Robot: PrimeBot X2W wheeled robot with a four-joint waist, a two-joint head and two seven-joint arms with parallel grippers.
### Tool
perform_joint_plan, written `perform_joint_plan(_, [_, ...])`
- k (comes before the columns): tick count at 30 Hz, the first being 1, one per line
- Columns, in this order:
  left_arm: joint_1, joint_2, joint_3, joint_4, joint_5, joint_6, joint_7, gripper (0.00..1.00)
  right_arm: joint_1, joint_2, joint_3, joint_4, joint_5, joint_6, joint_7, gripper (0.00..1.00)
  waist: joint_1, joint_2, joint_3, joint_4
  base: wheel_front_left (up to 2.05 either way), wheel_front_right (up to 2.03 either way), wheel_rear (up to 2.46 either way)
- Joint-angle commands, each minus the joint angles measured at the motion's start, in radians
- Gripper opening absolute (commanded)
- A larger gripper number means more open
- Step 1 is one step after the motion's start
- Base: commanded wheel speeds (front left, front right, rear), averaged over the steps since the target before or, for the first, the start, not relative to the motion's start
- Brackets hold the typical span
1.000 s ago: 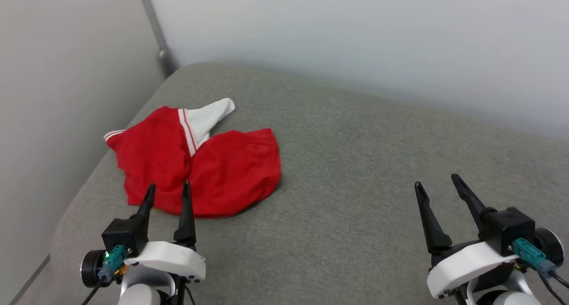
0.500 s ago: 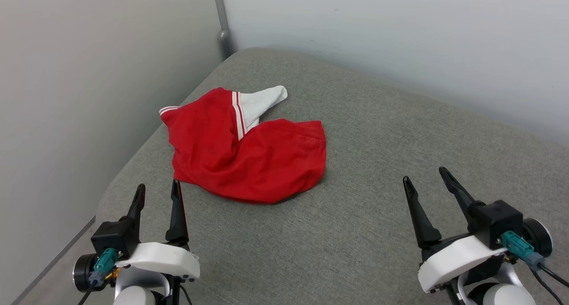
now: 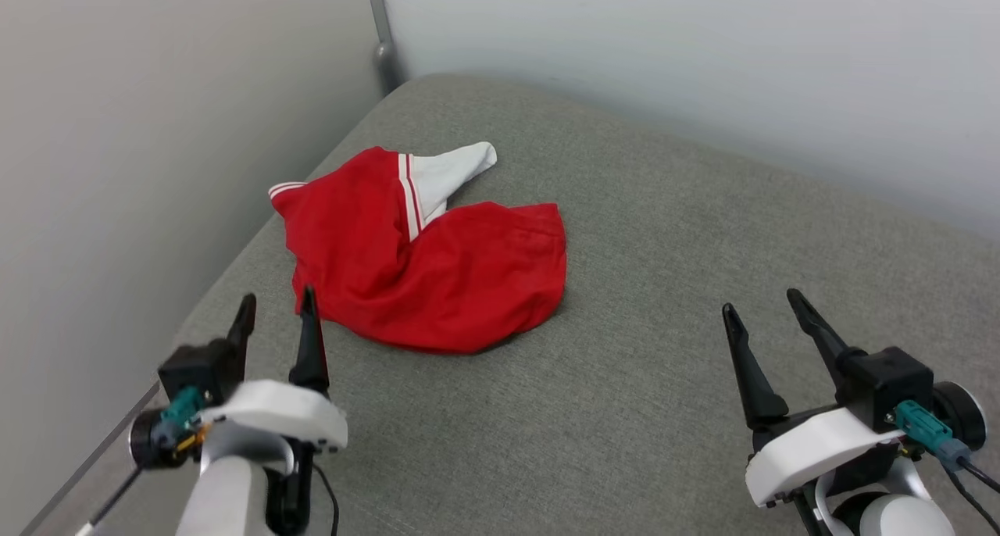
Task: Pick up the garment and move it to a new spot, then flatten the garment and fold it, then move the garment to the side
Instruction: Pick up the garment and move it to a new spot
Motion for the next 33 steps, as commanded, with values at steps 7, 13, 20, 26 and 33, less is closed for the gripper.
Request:
perform_joint_plan(7, [-0.302, 0.088, 0.023, 0.068, -0.063, -0.039, 0.165, 1.0, -0.068, -0.025, 0.01, -0.036, -0.017, -0.001, 0.026, 1.0, 0.0, 0.0, 0.152, -0.109, 0.0, 0.0, 0.0])
perform_joint_plan(13, [-0.494, 0.209, 0.009, 0.143, -0.146, -0.075, 0.471, 1.0, -0.114, -0.043, 0.013, -0.039, -0.001, -0.001, 0.023, 1.0, 0.0, 0.0, 0.268, -0.202, 0.0, 0.0, 0.0])
perform_joint_plan(20, [-0.519, 0.336, -0.006, 0.303, -0.276, -0.085, 0.868, 1.0, -0.171, -0.039, 0.029, -0.011, 0.019, -0.001, -0.01, 1.0, 0.0, 0.0, 0.352, -0.304, 0.0, 0.0, 0.0])
perform_joint_plan(26, [-0.458, 0.346, 0.014, 0.402, -0.341, -0.074, 0.979, 1.0, -0.193, -0.038, 0.015, 0.018, 0.028, -0.001, -0.031, 1.0, 0.0, 0.0, 0.39, -0.352, 0.0, 0.0, 0.0])
perform_joint_plan(33, [-0.416, 0.294, 0.021, 0.486, -0.362, -0.03, 0.994, 0.0, -0.205, -0.04, 0.015, 0.035, 0.035, -0.001, -0.031, 1.0, 0.0, 0.0, 0.387, -0.356, 0.0, 0.0, 0.0])
